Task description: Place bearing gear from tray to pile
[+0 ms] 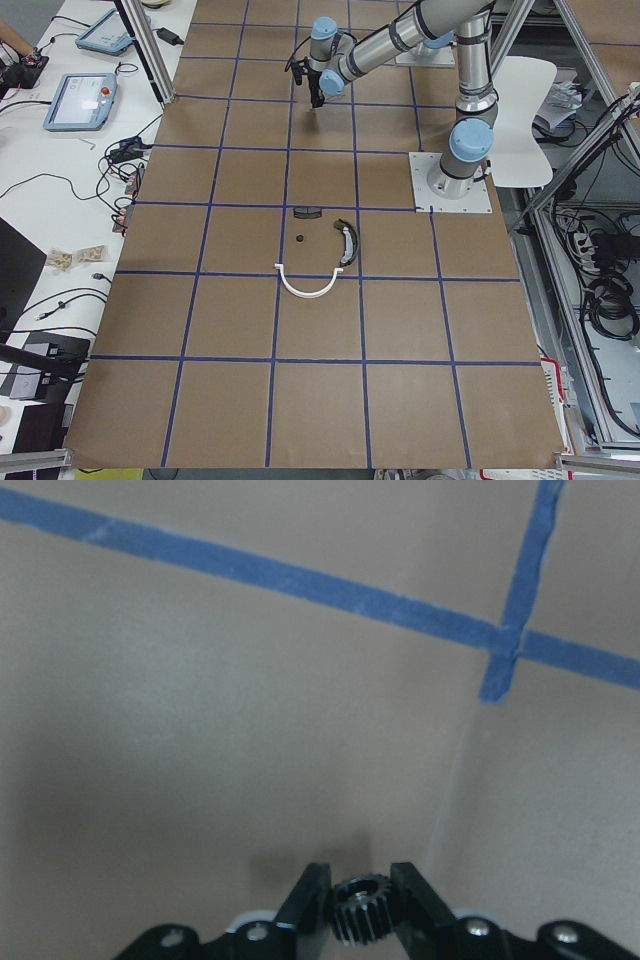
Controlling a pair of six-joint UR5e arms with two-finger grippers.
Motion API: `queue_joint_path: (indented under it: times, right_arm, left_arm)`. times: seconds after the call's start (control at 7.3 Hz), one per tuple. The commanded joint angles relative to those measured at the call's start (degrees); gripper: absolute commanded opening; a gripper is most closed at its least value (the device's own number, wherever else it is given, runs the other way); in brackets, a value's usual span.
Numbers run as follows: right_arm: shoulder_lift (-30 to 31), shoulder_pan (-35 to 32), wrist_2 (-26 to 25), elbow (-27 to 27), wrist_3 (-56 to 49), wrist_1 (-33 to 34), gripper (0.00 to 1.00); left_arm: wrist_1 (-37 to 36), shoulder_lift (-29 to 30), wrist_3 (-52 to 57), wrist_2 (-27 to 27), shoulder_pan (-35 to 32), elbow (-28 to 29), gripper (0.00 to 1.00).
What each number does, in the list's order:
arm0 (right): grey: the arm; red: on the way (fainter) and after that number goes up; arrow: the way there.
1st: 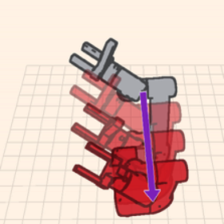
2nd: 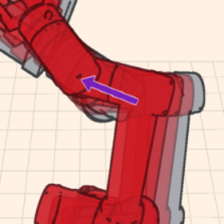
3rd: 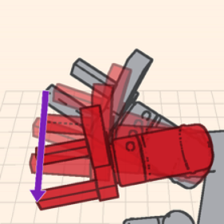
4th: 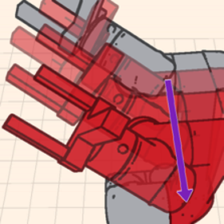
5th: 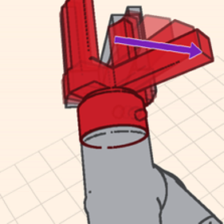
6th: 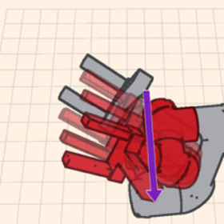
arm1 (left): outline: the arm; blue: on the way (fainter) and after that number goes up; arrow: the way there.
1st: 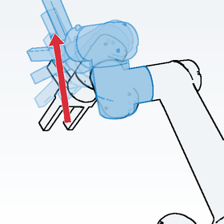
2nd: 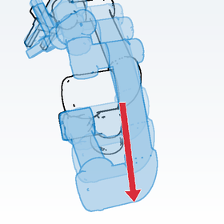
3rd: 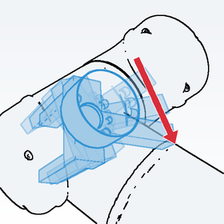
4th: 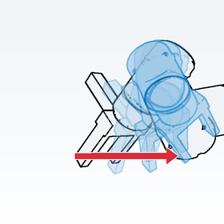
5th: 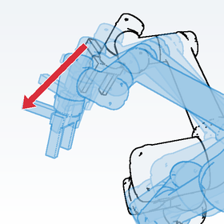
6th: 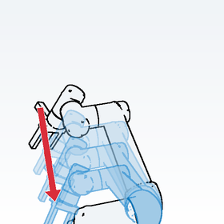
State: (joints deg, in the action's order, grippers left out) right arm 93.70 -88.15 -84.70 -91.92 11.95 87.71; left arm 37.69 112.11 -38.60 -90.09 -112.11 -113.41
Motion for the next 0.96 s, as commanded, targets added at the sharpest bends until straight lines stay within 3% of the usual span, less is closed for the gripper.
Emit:
queue_joint_path:
  times: [0.0,0.14,0.82]
  right_arm:
    - [-0.09,-2.28,-3.43,-1.32,2.63,0.61,1.0]
    - [0.08,-2.2,-3.54,-1.42,1.94,0.71,1.0]
    - [0.87,-1.85,-4.06,-2.65,1.84,-0.69,1.0]
  left_arm:
    - [0.63,-1.19,2.2,0.96,7.65,-0.31,0.0]
    - [3.33,-1.28,4.65,2.18,13.88,0.47,0.0]
    - [13.55,-5.15,56.17,2.11,44.03,-0.4,0.0]
